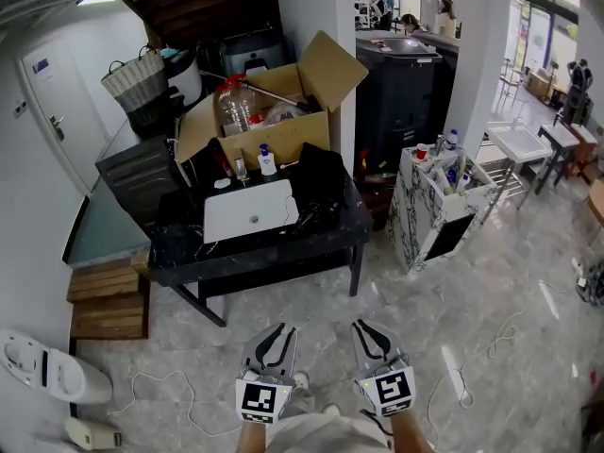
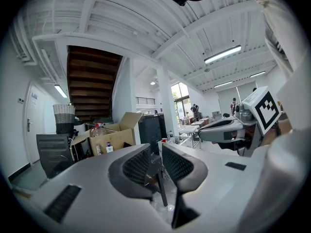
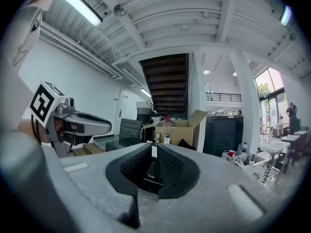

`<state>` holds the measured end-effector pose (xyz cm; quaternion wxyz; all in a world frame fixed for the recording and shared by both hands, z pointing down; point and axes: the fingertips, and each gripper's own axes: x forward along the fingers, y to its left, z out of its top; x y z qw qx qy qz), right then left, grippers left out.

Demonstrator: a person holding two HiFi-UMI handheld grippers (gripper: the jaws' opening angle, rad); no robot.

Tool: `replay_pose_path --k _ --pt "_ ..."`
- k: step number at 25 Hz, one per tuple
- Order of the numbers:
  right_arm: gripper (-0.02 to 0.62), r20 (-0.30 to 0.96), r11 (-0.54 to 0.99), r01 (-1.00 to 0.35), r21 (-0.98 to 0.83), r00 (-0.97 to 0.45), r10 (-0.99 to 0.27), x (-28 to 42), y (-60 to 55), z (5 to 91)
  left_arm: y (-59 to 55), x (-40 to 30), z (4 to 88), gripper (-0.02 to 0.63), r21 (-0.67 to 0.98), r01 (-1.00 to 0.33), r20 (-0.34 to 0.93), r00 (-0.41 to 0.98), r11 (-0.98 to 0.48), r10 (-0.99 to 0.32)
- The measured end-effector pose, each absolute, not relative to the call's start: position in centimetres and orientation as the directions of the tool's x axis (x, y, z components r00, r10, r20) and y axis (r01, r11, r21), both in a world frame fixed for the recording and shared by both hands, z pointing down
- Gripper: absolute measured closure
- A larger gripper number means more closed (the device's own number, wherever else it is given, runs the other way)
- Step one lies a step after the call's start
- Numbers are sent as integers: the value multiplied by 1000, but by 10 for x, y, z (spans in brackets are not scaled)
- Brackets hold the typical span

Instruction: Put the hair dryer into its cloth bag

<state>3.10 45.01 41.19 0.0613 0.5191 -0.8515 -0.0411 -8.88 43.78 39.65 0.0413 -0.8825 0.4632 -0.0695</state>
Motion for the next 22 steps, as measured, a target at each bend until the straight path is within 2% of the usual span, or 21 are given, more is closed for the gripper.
replay_pose_path --k 11,14,22 --pt "575 101 394 -914 99 -385 -917 25 383 423 362 -94 407 531 -123 -785 70 604 -608 -794" --pt "575 89 388 -912 136 -379 -921 19 356 420 333 -100 406 531 -118 -773 62 621 -623 -782" --pt "575 105 342 -930 133 -330 -938 5 292 425 264 -112 417 531 -100 -740 119 655 -665 -746"
